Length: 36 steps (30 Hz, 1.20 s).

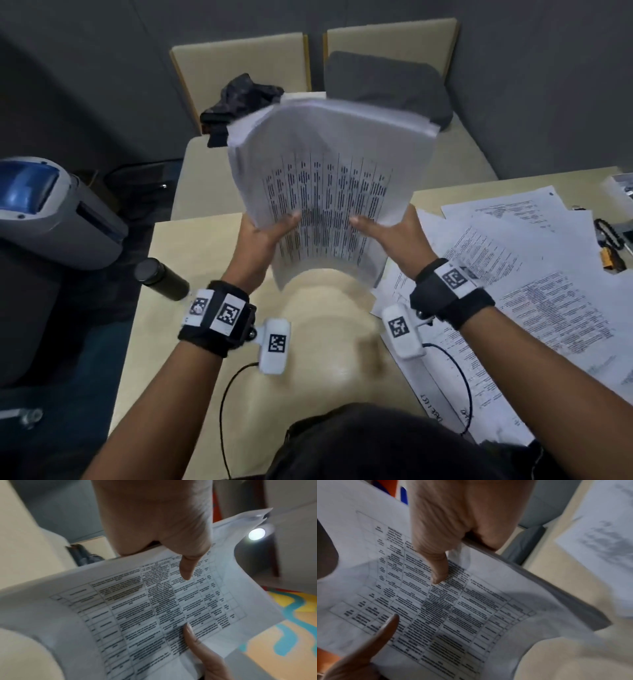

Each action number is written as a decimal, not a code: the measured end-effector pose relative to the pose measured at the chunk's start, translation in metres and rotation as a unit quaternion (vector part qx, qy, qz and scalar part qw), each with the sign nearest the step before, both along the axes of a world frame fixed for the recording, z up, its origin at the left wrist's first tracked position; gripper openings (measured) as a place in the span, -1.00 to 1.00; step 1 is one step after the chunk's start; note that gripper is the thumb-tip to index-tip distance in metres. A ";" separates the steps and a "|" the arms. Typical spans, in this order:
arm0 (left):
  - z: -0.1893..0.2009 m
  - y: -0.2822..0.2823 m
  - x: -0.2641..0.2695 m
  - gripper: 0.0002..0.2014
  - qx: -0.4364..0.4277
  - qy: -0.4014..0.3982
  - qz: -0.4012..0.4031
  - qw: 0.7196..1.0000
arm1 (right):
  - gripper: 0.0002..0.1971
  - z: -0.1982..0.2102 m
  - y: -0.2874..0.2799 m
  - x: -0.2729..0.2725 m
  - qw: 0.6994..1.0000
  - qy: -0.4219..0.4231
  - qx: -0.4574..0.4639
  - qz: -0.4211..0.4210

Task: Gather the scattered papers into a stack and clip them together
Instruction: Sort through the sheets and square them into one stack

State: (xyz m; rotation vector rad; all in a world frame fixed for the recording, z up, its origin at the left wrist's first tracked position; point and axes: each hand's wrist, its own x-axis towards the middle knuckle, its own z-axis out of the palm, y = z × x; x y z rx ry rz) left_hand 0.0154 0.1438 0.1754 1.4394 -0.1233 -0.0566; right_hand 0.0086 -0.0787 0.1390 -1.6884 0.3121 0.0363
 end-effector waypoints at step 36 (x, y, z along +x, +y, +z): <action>-0.146 -0.171 0.027 -0.69 0.330 0.208 -0.132 0.911 | -0.72 -0.127 -0.304 -0.203 0.895 0.335 -0.207 -0.211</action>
